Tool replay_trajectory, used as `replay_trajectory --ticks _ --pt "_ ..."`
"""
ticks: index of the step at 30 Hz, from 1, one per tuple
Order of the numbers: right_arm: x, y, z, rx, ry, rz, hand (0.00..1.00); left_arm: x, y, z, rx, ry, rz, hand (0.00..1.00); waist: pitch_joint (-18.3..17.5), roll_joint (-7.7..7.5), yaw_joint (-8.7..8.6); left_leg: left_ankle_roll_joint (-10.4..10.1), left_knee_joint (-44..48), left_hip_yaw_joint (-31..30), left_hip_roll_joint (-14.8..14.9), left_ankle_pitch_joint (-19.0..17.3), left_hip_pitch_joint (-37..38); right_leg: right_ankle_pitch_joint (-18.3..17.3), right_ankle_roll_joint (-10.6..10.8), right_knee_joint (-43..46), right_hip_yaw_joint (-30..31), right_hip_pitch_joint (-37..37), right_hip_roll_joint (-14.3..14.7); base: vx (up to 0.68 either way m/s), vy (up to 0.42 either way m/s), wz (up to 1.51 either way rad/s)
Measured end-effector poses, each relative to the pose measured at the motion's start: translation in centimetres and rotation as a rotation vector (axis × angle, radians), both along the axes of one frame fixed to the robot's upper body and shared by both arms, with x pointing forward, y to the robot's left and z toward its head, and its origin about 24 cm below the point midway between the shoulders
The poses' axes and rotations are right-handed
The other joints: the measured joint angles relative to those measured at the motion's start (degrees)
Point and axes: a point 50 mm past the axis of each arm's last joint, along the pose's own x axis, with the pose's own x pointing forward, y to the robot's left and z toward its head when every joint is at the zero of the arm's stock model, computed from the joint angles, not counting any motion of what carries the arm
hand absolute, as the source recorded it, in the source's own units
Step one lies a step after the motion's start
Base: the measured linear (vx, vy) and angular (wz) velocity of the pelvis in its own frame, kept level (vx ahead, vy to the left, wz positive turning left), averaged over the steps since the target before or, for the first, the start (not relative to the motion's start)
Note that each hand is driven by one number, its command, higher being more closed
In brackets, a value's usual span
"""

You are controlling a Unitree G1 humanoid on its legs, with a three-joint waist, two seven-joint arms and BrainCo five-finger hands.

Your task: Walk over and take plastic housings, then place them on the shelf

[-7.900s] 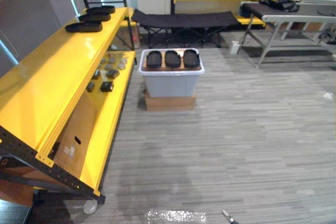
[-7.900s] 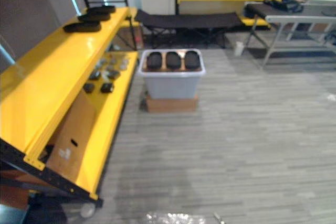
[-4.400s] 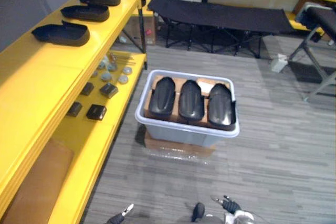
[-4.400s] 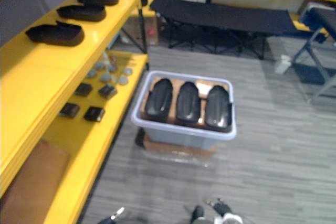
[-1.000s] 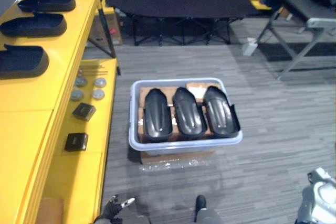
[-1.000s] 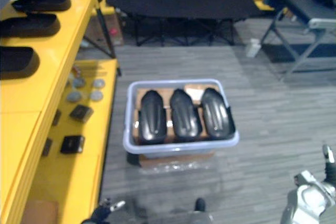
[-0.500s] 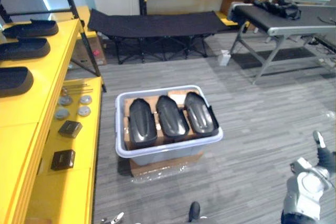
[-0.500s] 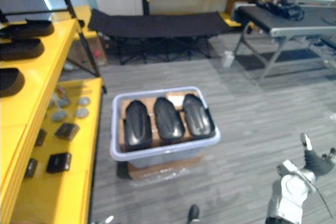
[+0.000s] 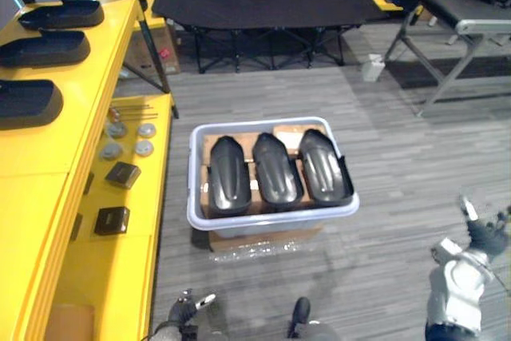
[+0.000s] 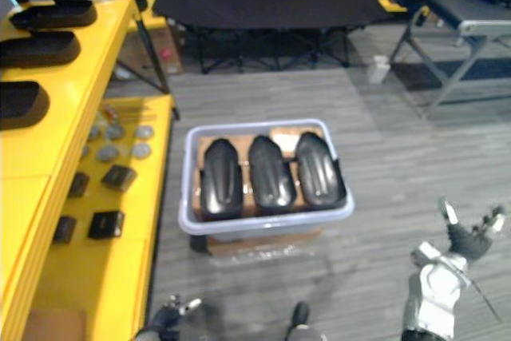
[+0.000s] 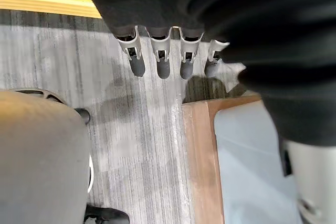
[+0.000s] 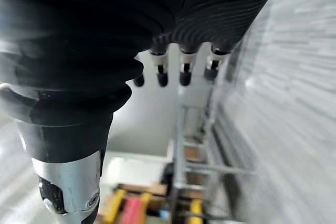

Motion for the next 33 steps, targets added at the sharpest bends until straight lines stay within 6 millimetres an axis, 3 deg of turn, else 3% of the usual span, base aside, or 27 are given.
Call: replay_trajectory --ticks 1,3,7,10,14,16,18,19,20,21,23,24,25,26,27,29,30,32,33 --pt "-0.3 0.4 -1.3 0.036 0.05 0.017 0.0 0.0 0.0 0.0 -0.009 0.003 0.014 0.0 0.1 0.13 0.06 0.0 0.1 -0.1 -0.1 0.0 -0.1 0.0 0.0 0.0 -0.1 0.0 -0.1 -0.01 0.022 0.13" --pt "-2.1 3.2 -6.5 0.202 0.245 0.09 0.0 -0.1 0.1 -0.1 -0.031 0.014 0.053 0.0 0.5 0.72 0.48 0.1 0.1 -0.2 -0.4 0.0 -0.5 0.1 0.1 0.0 -0.1 -0.3 -0.4 0.0 0.013 0.03" --pt "-6.1 7.2 -12.2 0.461 0.482 0.165 0.0 -0.4 0.4 -0.4 -0.03 0.047 0.074 0.0 0.7 1.06 1.1 0.8 0.6 0.1 -0.8 -0.6 -0.5 0.2 0.3 0.1 1.6 -0.6 -0.5 0.02 0.026 -0.08" --pt "-7.3 8.0 -13.2 0.507 0.541 0.213 0.0 -1.1 1.3 -0.6 -0.037 0.085 0.136 0.0 1.0 0.51 1.75 1.2 4.9 0.9 -0.4 -2.9 -0.5 0.8 1.0 0.6 4.4 -0.5 -0.3 0.01 0.019 -0.45" --pt "-7.3 7.1 -12.9 0.457 0.554 0.239 0.0 -2.4 1.9 -0.9 -0.038 0.125 0.181 0.0 1.0 0.63 1.63 1.9 10.2 2.2 1.4 -6.4 -0.5 2.0 0.4 0.9 4.9 -0.2 0.1 -0.06 0.074 -0.41" --pt "-6.5 7.1 -12.6 0.428 0.543 0.261 0.0 -3.5 2.6 -1.0 -0.036 0.142 0.229 0.0 1.3 2.11 2.02 1.9 10.8 3.9 5.3 -6.7 -0.7 -2.7 -3.0 11.2 2.4 -4.0 -0.7 -0.1 0.106 -0.19" --pt "-6.2 7.0 -12.5 0.414 0.541 0.267 0.0 -4.1 3.3 -1.0 -0.018 0.152 0.237 0.0 1.0 3.5 2.43 0.2 11.4 2.5 9.0 -6.1 -1.7 -5.3 -2.1 18.7 2.2 -6.5 -1.9 0.02 0.057 0.11" --pt "-6.2 7.0 -12.5 0.413 0.541 0.268 0.0 -4.1 3.4 -0.9 -0.016 0.153 0.237 0.0 0.9 3.53 2.43 0.0 11.5 2.4 9.1 -6.1 -1.8 -5.4 -2.0 18.9 2.3 -6.5 -1.9 0.06 0.002 0.47" --pt "-6.4 7.3 -12.7 0.418 0.547 0.272 0.0 -4.6 5.1 -0.7 0.025 0.168 0.247 0.0 0.2 2.13 2.4 -1.9 11.9 -1.3 11.0 -5.2 -3.7 -7.1 0.0 20.1 5.1 -6.4 -2.4 0.08 -0.102 0.65" --pt "-6.6 7.6 -12.9 0.429 0.558 0.271 0.0 -4.9 6.2 -0.4 0.053 0.171 0.267 0.0 0.0 -0.1 2.77 -3.4 11.4 -3.0 11.0 -4.3 -4.1 -8.3 2.3 19.4 5.5 -5.4 -3.7 0.08 -0.174 0.74" --pt "-6.8 7.7 -13.0 0.44 0.568 0.272 0.0 -5.5 6.6 -0.4 0.034 0.161 0.382 0.0 -0.3 -2.52 3.22 -5.0 11.9 -4.9 11.2 -3.5 -5.3 -7.7 4.2 18.1 4.5 -4.2 -4.4 0.05 -0.37 0.55" --pt "-6.8 7.8 -13.2 0.453 0.582 0.277 0.0 -5.6 6.2 -0.6 -0.008 0.144 0.469 0.0 -0.4 -3.48 3.19 -5.7 13.6 -6.3 11.4 -3.1 -7.0 -9.2 4.4 17.2 2.7 -3.2 -4.6 0.05 -0.458 0.49" --pt "-6.6 7.7 -13.2 0.455 0.585 0.277 0.0 -5.5 5.8 -0.6 -0.029 0.134 0.496 0.0 -0.3 -3.21 3.11 -6.1 15.1 -6.7 12.3 -2.9 -8.2 -10.6 4.4 15.8 2.1 -2.2 -3.7 0.01 -0.447 0.44" --pt "-6.3 7.2 -13.0 0.446 0.584 0.276 0.0 -5.0 3.9 -1.1 -0.097 0.122 0.525 0.0 1.0 -0.34 3.04 -5.7 20.5 -7.0 15.6 -2.2 -11.2 -10.3 3.5 11.7 -0.5 0.7 -0.4 -0.06 -0.349 0.36" --pt "-6.7 6.8 -13.0 0.457 0.582 0.259 0.0 -5.0 1.7 -1.6 -0.158 0.13 0.519 0.0 2.0 1.32 2.77 -3.8 24.4 -6.8 17.1 -0.3 -13.6 -9.8 2.7 9.8 -1.4 2.2 1.1 -0.09 -0.3 0.29" --pt "-7.5 6.6 -13.2 0.473 0.594 0.237 0.0 -5.8 0.6 -1.8 -0.181 0.134 0.521 0.0 1.6 1.92 3.64 -4.6 21.8 -6.8 14.9 -0.5 -12.6 -9.5 2.2 8.9 0.1 2.0 1.0 -0.08 -0.136 -0.31" --pt "-7.6 6.4 -13.2 0.486 0.579 0.212 0.0 -6.6 0.1 -1.9 -0.178 0.14 0.508 0.0 1.2 2.61 3.53 -4.6 18.4 -6.4 11.3 -0.5 -11.6 -9.1 1.5 8.2 1.8 0.7 0.9 -0.07 -0.014 -0.67" --pt "-8.0 6.3 -13.3 0.499 0.573 0.193 0.0 -6.5 0.1 -1.8 -0.174 0.128 0.508 0.0 1.0 2.96 3.11 -3.9 16.3 -4.8 8.9 -1.5 -11.5 -8.9 1.3 7.6 3.0 -0.3 1.3 -0.05 0.099 -0.37" --pt "-9.3 6.4 -13.6 0.505 0.598 0.181 0.0 -5.8 0.2 -1.7 -0.175 0.11 0.494 0.0 1.0 2.95 3.08 -4.0 13.2 -5.1 8.1 -1.7 -10.5 -8.6 1.6 7.2 2.9 -0.3 1.4 -0.01 0.095 0.0"
